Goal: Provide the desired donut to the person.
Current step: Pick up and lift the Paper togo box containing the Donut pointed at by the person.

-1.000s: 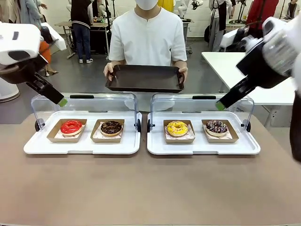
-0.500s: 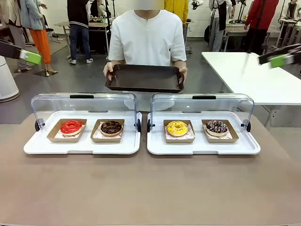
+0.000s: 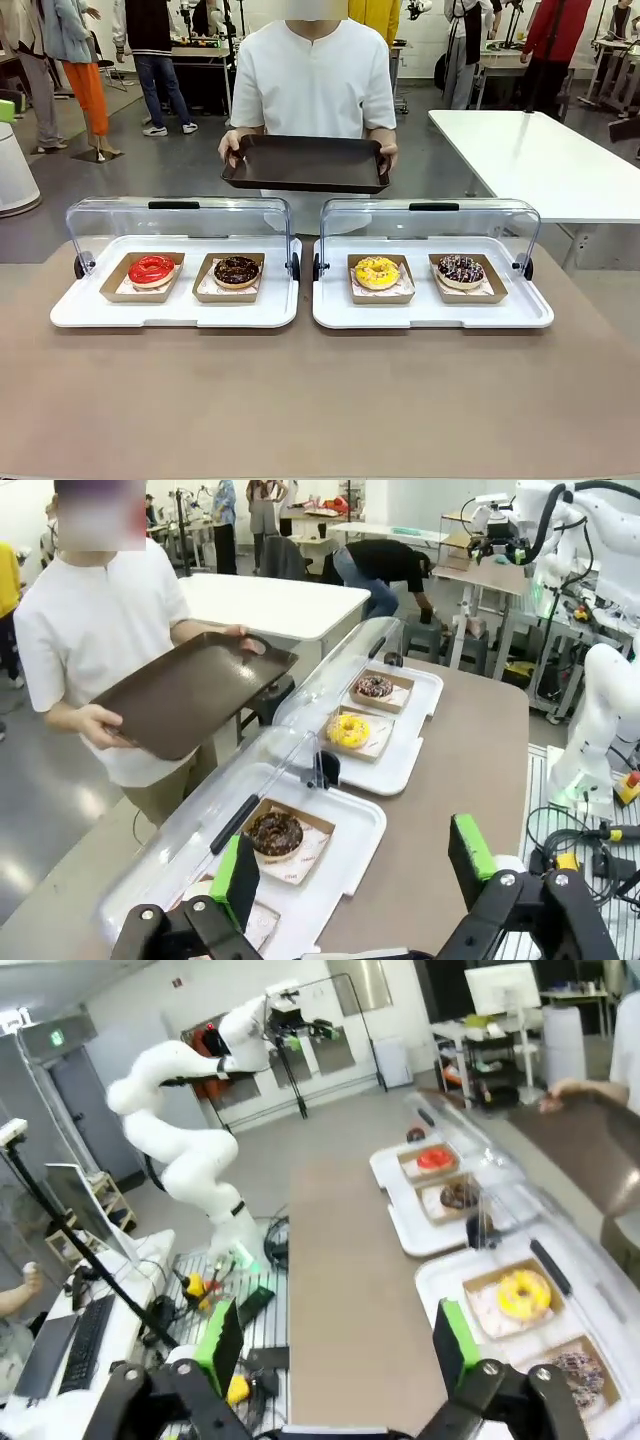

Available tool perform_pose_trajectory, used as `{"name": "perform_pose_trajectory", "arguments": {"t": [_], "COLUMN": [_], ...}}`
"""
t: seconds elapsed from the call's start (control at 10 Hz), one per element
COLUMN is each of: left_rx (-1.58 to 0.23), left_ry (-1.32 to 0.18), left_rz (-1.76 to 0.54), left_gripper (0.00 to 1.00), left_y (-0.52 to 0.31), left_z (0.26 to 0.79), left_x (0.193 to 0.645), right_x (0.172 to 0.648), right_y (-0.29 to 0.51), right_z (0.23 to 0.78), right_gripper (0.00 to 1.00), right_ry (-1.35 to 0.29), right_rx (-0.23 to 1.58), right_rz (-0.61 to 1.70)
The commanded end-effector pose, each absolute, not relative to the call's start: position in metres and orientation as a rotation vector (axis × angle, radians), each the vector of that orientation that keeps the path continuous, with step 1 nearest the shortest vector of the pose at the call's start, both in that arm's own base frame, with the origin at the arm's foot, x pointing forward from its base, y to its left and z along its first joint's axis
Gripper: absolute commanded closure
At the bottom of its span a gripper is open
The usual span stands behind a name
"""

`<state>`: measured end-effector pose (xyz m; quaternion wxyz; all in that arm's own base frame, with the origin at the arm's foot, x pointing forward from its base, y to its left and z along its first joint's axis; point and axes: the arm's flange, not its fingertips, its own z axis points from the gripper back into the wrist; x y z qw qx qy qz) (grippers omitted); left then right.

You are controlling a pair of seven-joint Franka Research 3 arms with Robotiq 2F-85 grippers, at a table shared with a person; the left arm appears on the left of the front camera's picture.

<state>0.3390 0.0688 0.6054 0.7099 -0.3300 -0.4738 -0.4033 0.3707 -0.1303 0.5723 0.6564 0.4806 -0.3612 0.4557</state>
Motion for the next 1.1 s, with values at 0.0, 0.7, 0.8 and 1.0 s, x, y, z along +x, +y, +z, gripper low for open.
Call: {"name": "perform_pose_trajectory", "arguments": {"t": [0.0,0.7,0.8,1.0], "left_rx": [-0.694,-0.601,-0.599,-0.628], "left_ry": [-1.017,-0.749,-0.738,-0.746], "left_rz": [-0.883,-1.014,-1.016,-0.987], "left_gripper": [0.0,0.0,0.0,0.0], "left_y": [0.089,0.122,0.117,0.117], "left_z": [0.609,0.594,0.595,0.591], "left_x": [0.34,0.336,0.337,0.336], "right_x": [0.367,0.359,0.359,0.358], "right_y": [-0.132,-0.149,-0.143,-0.153], "right_z": [0.576,0.553,0.552,0.56], "right_gripper": [0.0,0.0,0.0,0.0], "right_ry": [-0.815,-0.764,-0.749,-0.754], "right_rx": [0.993,0.97,0.971,0.959], "right_rz": [1.031,1.002,1.026,0.981]}}
